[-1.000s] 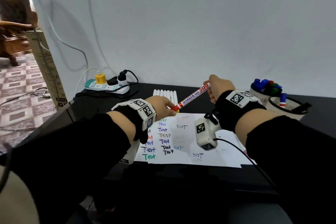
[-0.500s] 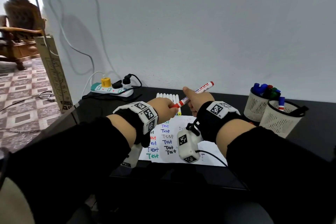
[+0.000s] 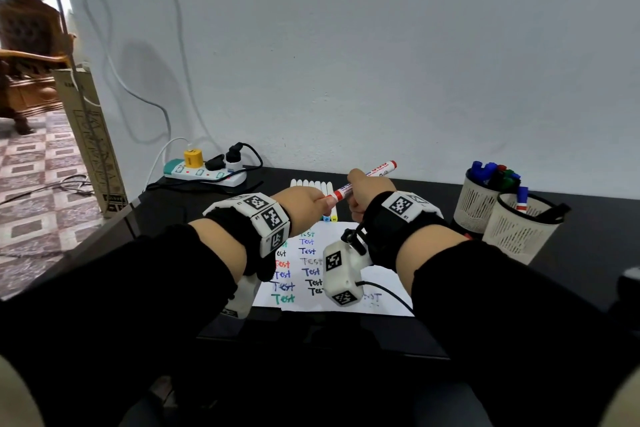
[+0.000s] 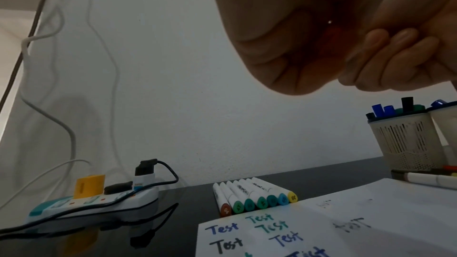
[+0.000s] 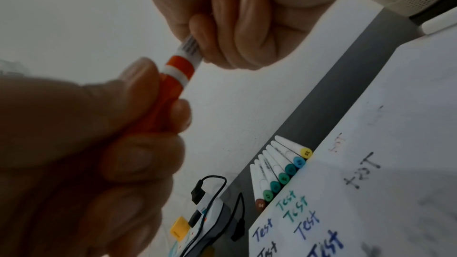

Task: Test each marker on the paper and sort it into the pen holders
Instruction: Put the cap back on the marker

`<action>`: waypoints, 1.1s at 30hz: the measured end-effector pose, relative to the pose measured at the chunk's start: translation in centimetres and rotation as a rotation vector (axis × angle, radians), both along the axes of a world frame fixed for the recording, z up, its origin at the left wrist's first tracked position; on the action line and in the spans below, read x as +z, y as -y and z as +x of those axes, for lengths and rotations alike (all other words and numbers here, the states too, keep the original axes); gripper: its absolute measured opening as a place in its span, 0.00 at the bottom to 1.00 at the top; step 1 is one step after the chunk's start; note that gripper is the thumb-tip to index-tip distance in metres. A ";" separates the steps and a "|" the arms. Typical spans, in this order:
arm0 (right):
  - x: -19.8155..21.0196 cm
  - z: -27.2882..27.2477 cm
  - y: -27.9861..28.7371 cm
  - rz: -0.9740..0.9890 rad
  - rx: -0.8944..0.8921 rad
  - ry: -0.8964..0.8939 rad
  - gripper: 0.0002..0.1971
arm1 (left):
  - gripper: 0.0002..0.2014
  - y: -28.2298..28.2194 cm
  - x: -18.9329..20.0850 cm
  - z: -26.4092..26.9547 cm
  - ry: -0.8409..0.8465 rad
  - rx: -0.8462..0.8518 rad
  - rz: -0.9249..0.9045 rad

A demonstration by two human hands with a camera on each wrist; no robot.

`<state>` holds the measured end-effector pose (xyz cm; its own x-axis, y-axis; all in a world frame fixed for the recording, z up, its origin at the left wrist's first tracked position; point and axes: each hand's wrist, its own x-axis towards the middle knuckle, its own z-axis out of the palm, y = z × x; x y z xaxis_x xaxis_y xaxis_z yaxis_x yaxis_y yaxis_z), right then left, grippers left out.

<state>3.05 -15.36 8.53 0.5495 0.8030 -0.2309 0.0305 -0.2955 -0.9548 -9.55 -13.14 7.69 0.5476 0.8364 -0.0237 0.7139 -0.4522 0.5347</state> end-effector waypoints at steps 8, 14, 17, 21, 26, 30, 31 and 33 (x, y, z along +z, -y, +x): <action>0.0 0.0 0.8 0.063 0.062 0.011 0.14 | 0.19 0.5 -0.5 -0.3 0.369 -0.020 -0.362; 0.5 -1.0 0.4 -0.044 0.039 0.058 0.13 | 0.20 1.4 0.5 -0.5 0.189 0.005 -0.336; 0.6 -1.1 0.1 -0.095 0.025 0.125 0.13 | 0.24 1.5 0.5 -0.4 -0.076 0.023 -0.087; 0.2 -0.9 0.1 -0.035 0.087 0.042 0.15 | 0.21 0.4 -0.1 -0.8 0.093 -0.017 -0.293; 0.1 -1.5 -0.3 -0.036 0.074 0.038 0.14 | 0.21 0.6 0.0 -1.0 0.264 0.008 -0.499; 0.8 0.8 0.1 -0.076 -0.046 0.076 0.07 | 0.19 0.4 -0.1 -1.9 -0.110 -0.025 -0.078; 0.7 1.6 0.1 -0.114 -0.071 0.171 0.11 | 0.19 0.2 -0.3 -2.5 -0.115 -0.006 -0.026; 0.9 2.3 0.5 -0.104 -0.128 0.066 0.09 | 0.20 -0.1 -0.3 -3.7 -0.113 0.030 0.035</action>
